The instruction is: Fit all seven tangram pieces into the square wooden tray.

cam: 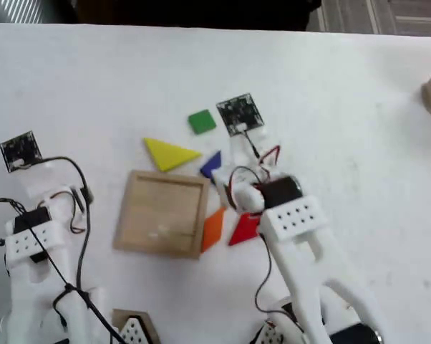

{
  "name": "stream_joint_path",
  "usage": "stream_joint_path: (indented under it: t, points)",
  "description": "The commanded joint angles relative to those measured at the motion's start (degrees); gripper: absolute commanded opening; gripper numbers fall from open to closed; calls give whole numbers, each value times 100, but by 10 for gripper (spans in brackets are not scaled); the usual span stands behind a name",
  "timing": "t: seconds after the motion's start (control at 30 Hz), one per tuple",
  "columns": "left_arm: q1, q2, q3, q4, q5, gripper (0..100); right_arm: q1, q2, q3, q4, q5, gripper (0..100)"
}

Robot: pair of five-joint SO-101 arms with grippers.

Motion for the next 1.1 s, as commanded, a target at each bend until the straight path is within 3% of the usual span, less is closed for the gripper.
stream_joint_path:
  t: [0.0, 0.23, 0.6, 1.07]
  points:
    - [163, -163, -378, -123, 53, 234, -286, 549, -571, -444, -809, 244]
    - [321, -92, -246, -422, 44, 234, -549, 1771, -1011, -1103, -1829, 210]
    - [382, 1437, -1064, -422, 53, 231, -347, 2862, -1319, -998, -1855, 274]
    - [602, 1437, -1055, -352, 53, 230, -418, 3037, -1204, -1147, -2505, 276]
